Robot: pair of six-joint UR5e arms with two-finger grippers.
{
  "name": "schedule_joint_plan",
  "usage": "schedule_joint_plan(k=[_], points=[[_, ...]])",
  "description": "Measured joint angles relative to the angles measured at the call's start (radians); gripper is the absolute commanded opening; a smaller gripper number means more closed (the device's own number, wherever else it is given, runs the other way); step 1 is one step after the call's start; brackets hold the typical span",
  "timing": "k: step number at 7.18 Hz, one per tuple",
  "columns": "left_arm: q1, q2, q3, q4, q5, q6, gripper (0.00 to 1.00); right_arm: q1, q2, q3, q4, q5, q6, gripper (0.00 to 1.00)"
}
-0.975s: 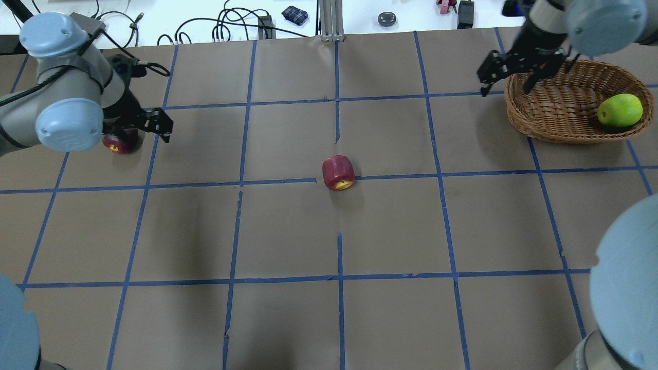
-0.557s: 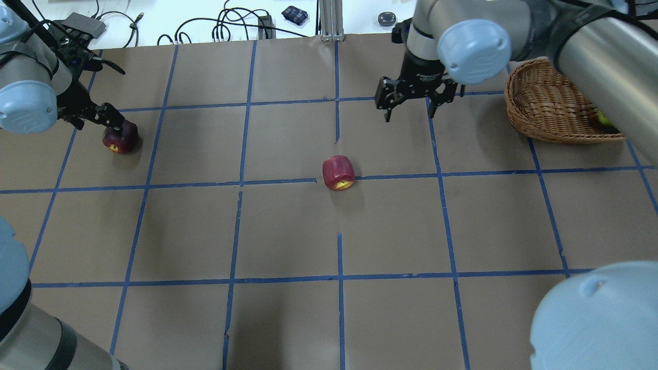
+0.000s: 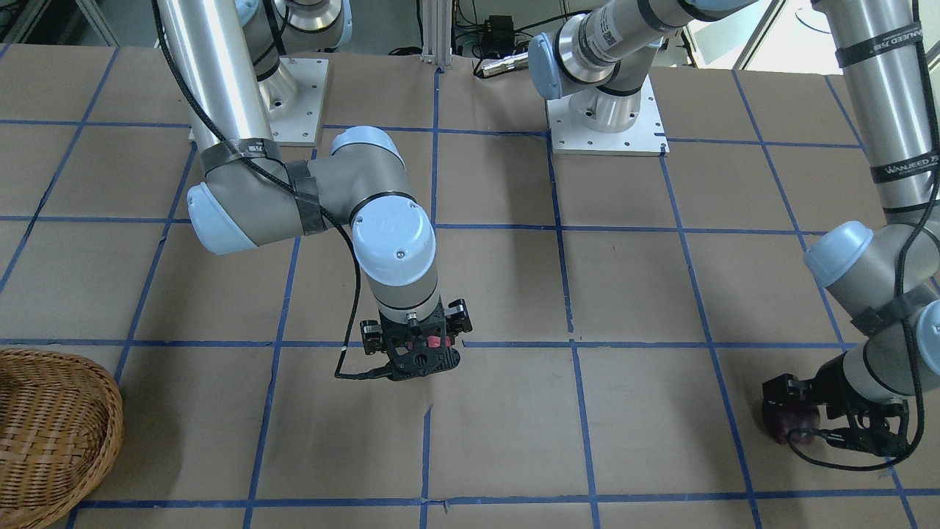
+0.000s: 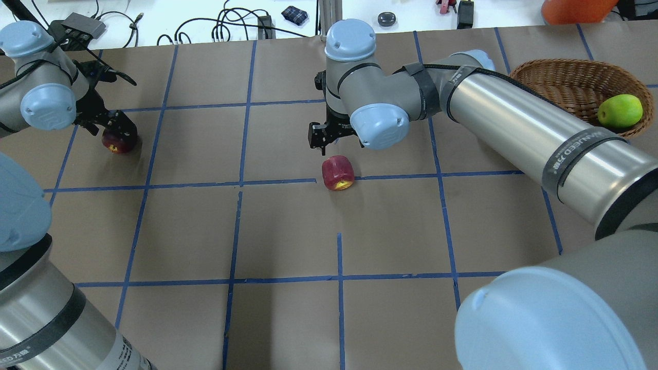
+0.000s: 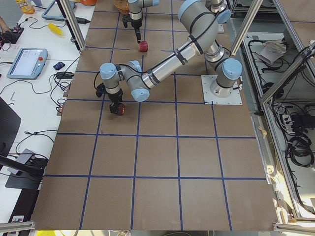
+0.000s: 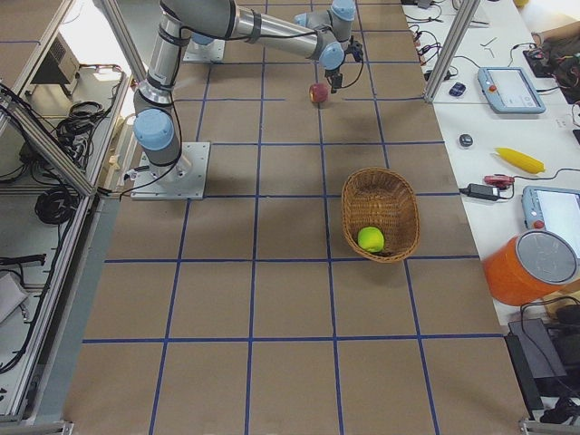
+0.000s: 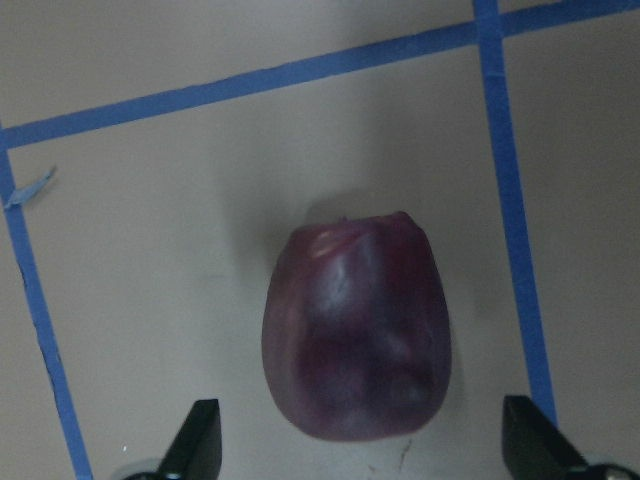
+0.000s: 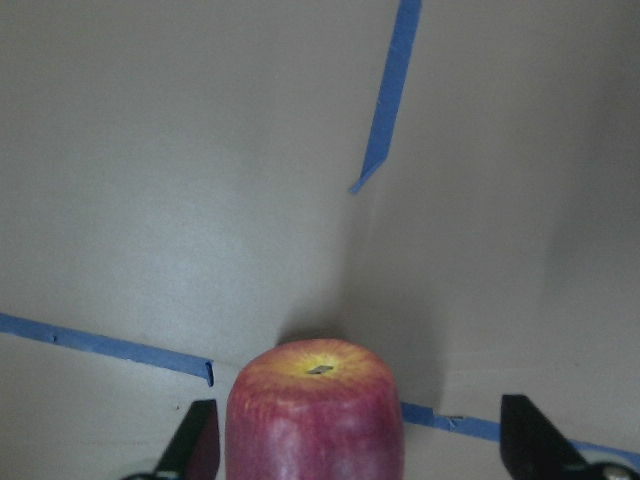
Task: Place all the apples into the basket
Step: 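Grasp the red apple with right gripper while left grasps the dark apple, then drop red apple in basket with right gripper while left sets dark apple centrally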
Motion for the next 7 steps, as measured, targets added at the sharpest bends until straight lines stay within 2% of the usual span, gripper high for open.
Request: schedule_joint_plan(k=[1,2,3,5,6,7], points=[[0.0,-0.014,0.004,-0.002,-0.001,-0.003,0.78,0.009,0.004,0.015,-0.005,-0.001,0.008,1.0],[0.0,-0.021,0.006,-0.005,-0.003,-0.008,0.49,0.013,0.005,0.048,-0.01,0.001,0.031,1.0],[-0.001,-0.022,0.006,-0.006,-0.005,-0.012,0.37,0.015,0.005,0.084,-0.017,0.003,0.056,1.0],[-0.013,0.0,0.0,-0.033,-0.007,-0.043,0.35,0.022,0.003,0.107,-0.022,0.01,0.072,0.99],[-0.027,0.026,-0.008,-0.092,-0.008,-0.07,0.35,0.024,0.005,0.109,-0.028,0.018,0.073,0.42],[-0.043,0.067,-0.026,-0.17,-0.013,-0.11,0.35,0.024,0.005,0.111,-0.057,0.02,0.079,0.0]])
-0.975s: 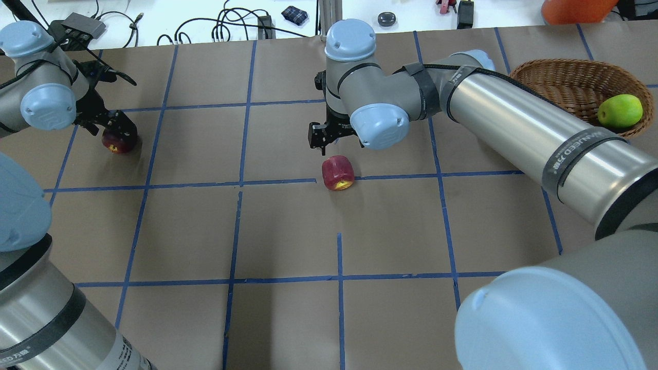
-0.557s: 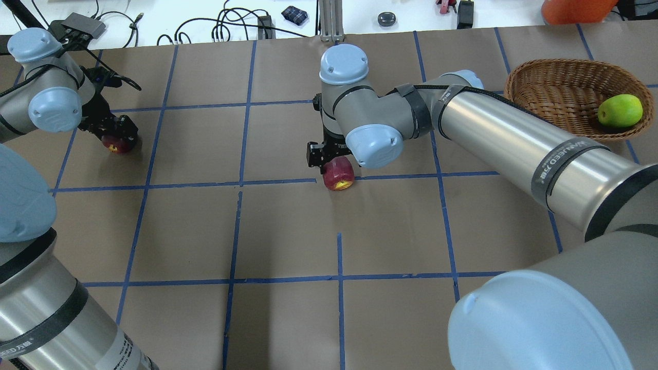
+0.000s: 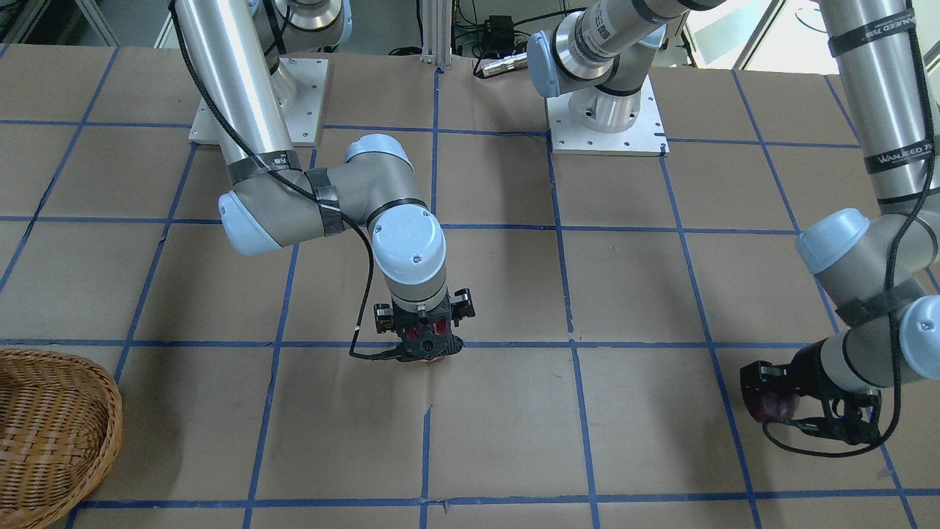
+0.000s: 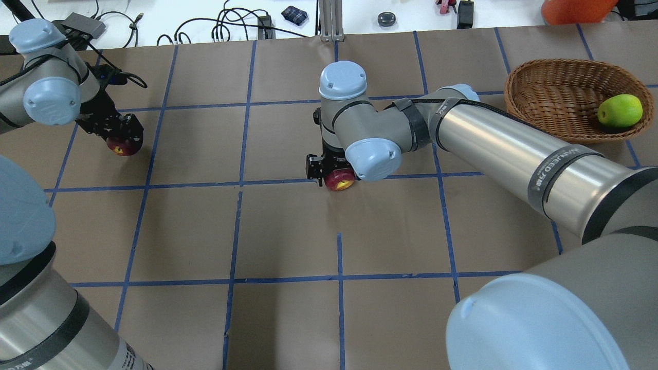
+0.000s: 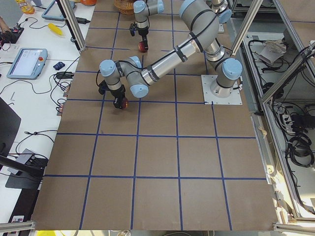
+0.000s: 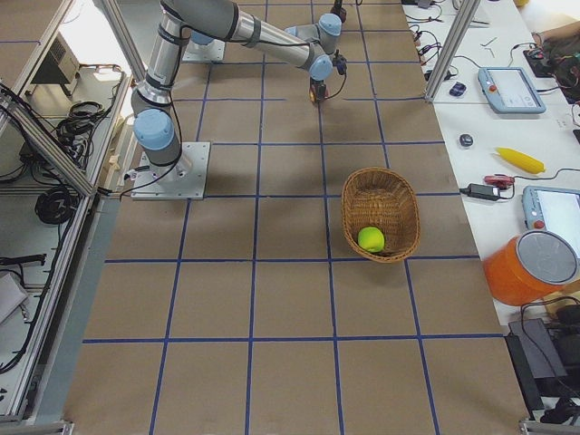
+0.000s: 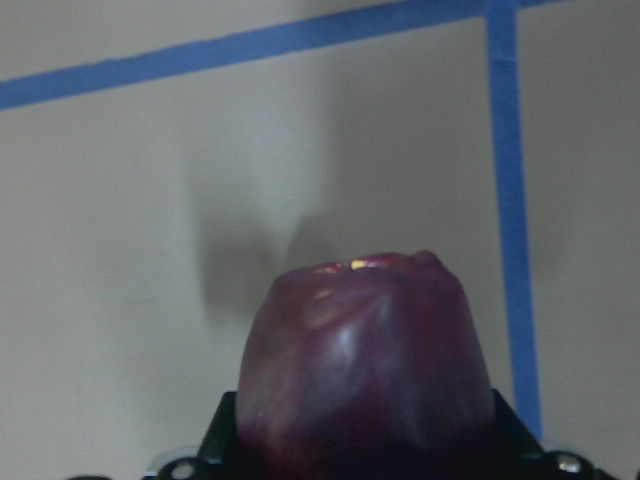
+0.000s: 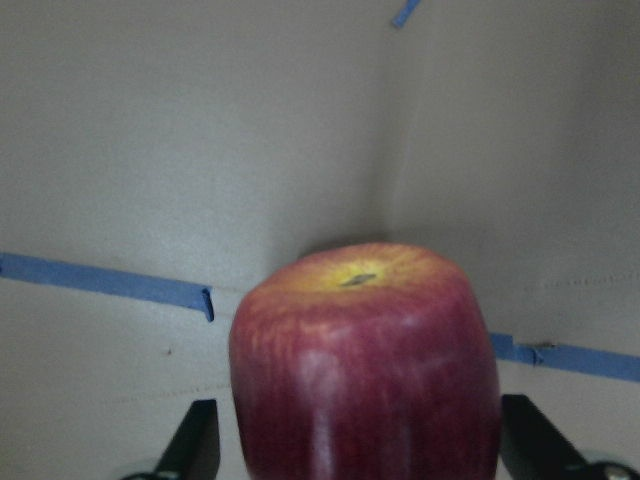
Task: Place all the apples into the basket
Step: 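Drop red apple in basket with right gripper while left sets dark apple centrally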
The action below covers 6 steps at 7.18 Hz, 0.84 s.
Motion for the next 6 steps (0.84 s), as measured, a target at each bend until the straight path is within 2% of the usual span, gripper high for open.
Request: schedule_joint_plan(k=[2,3,4,6], points=[[-0.055,0.105,-0.098,-0.078,-0.052,-0.157,0.35,-0.013,-0.001,-0.005,-0.08,-0.002,0.001,0.0],[-0.094,0.166,-0.16,-0.087,-0.071,-0.249,0.35,-0.029,-0.012,-0.015,-0.082,-0.017,0.0,0.0],[-0.139,0.225,-0.214,-0.091,-0.09,-0.341,0.35,-0.068,-0.036,-0.029,-0.053,-0.045,-0.001,0.0],[-0.269,0.302,-0.3,-0.071,-0.137,-0.587,0.35,-0.248,-0.106,-0.07,0.049,-0.103,-0.048,0.0]])
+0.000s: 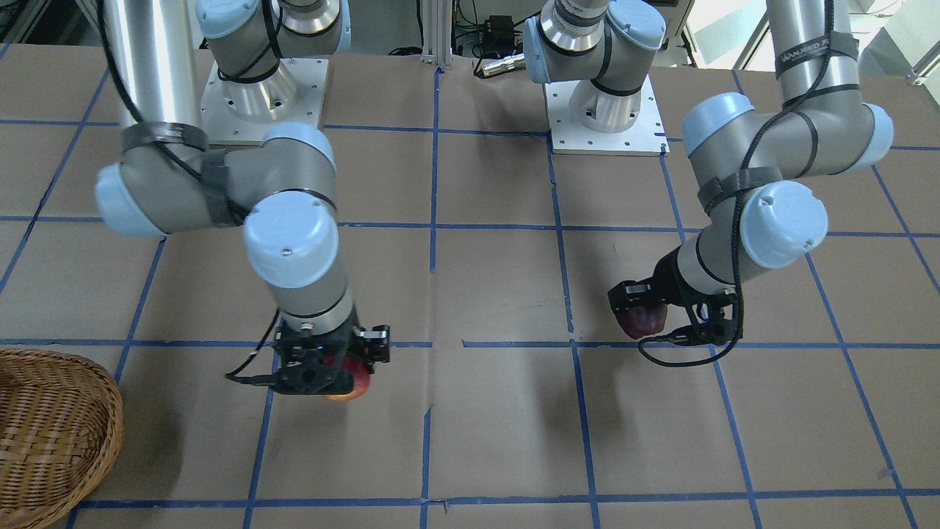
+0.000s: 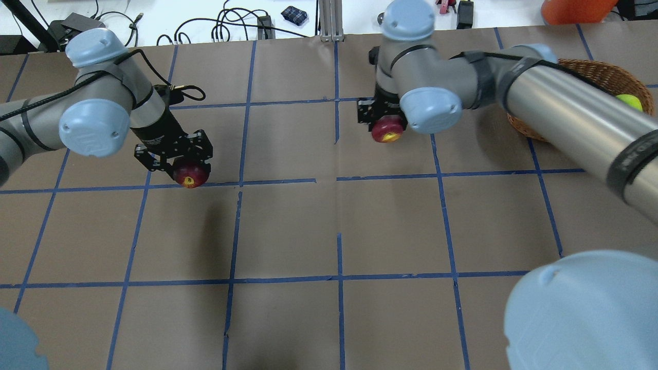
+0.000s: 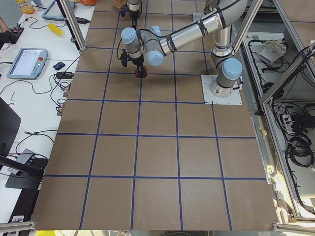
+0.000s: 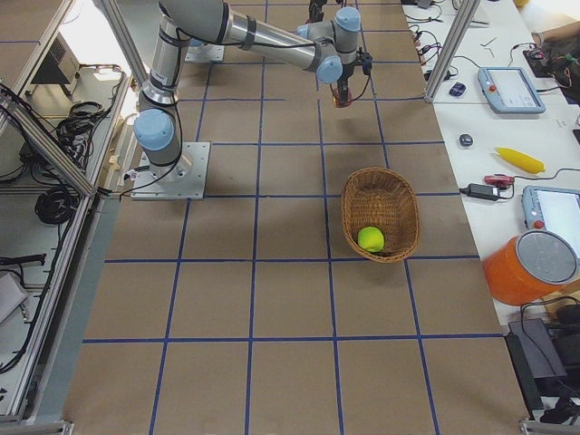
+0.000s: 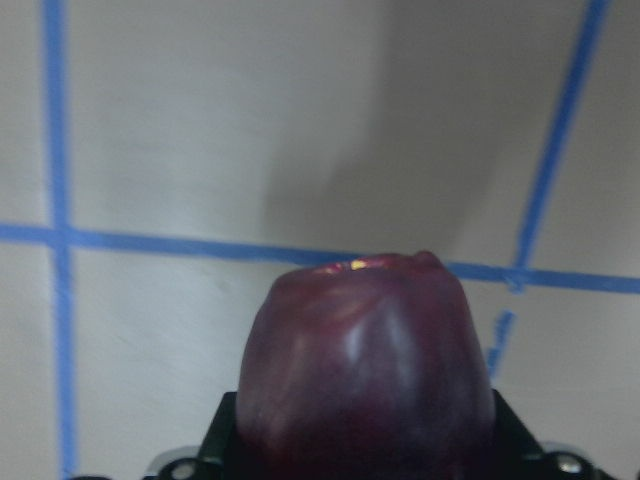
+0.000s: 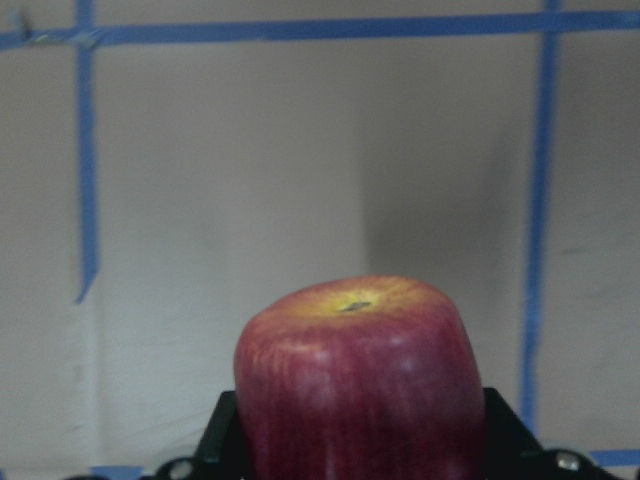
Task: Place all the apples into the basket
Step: 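Drop red apple in basket with right gripper while left sets dark apple centrally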
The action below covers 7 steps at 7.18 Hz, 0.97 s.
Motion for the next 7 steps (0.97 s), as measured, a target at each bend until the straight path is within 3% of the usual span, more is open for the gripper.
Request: schedule_joint_plan(k=[3,5,6,7], points=[[-0.303,-0.037,-0.033,0.261,-0.014,-0.393,0.36,-0.357,-0.034,-0.052,0.058,-0.125,-0.263,0.0],[-0.44,-0.107,-0.035,0.434,-0.011,-0.493,0.37,-0.485,0.023,-0.054,0.01,-0.137,-0.399,0.0],[-0.47,-0.143,-0.035,0.463,-0.011,-0.498,0.53,-0.513,0.067,-0.055,-0.046,-0.139,-0.439,0.05],[-0.485,-0.169,-0.033,0.478,-0.01,-0.497,1.0,-0.525,0.098,-0.055,-0.08,-0.135,-0.456,0.39]])
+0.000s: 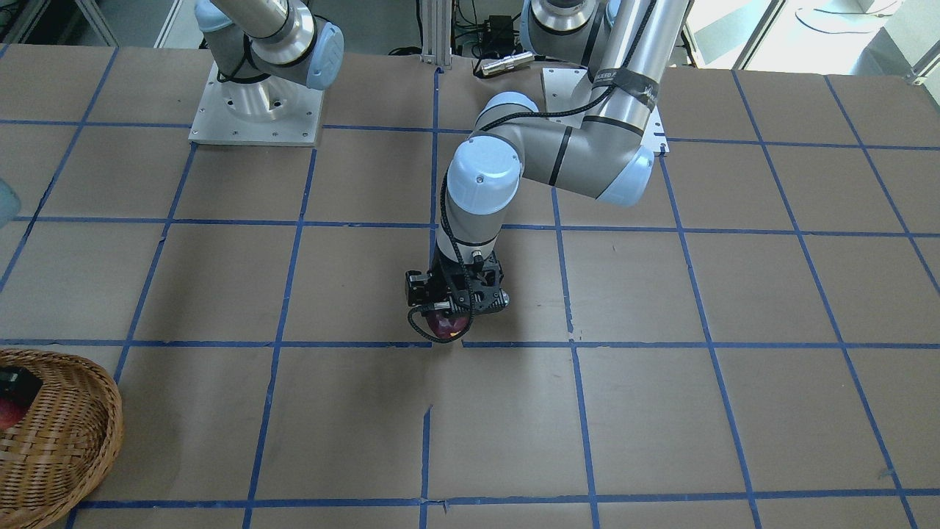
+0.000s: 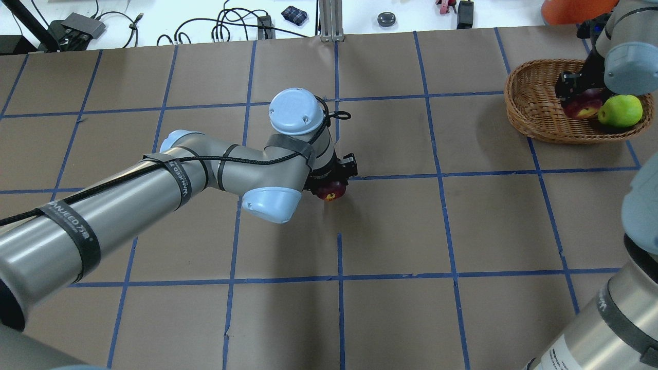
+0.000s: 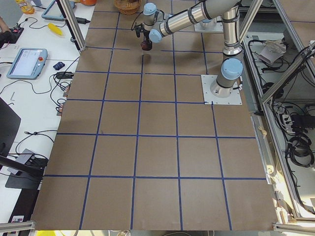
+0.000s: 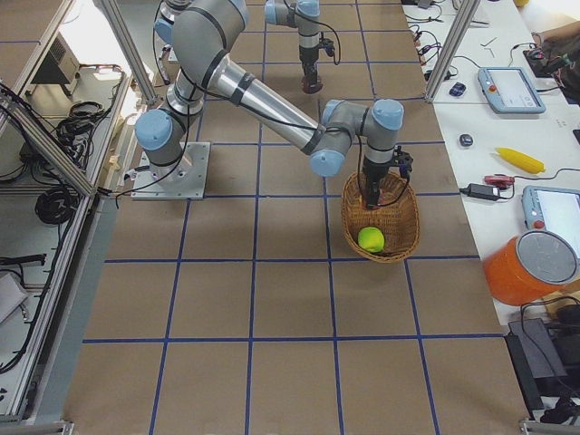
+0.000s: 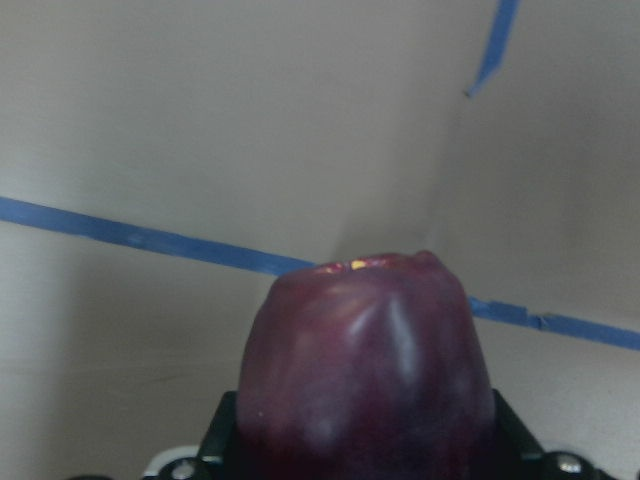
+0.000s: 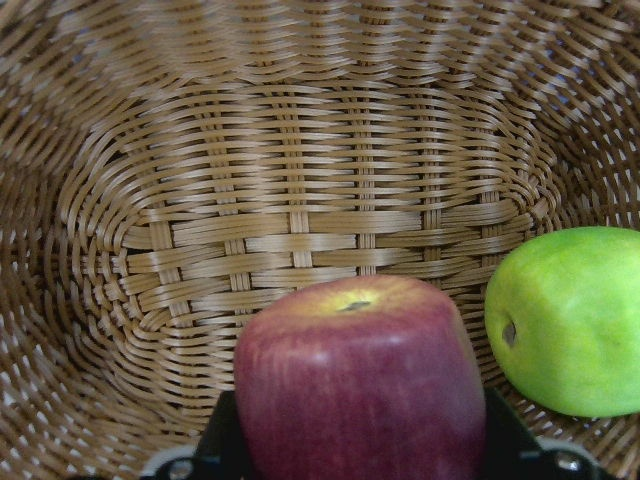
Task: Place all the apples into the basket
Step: 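Drop red apple in basket with right gripper while left sets dark apple centrally, then grasp the dark apple with right gripper while left gripper withdraws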
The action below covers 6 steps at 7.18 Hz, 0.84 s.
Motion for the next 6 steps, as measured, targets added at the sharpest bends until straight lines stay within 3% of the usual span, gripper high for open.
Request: schedule_joint_plan(k=[1,2,4,6], points=[[-0.007,-0.016,0.002,0.021,0.003,0.001,1.0,-0.004,0.021,-0.001,-0.027,0.003,-0.012,0.75],[-0.01,-0.025,0.004,0.049,0.006,0.002,1.0,-0.006,0.043,0.0,-0.065,0.004,-0.029,1.0],[-0.006,-0.002,0.008,0.075,0.004,0.037,1.0,-0.006,0.07,0.0,-0.113,0.0,-0.053,1.0],[0.01,0.075,0.025,0.025,-0.002,0.126,1.0,0.01,0.042,-0.004,-0.093,-0.006,-0.052,1.0]])
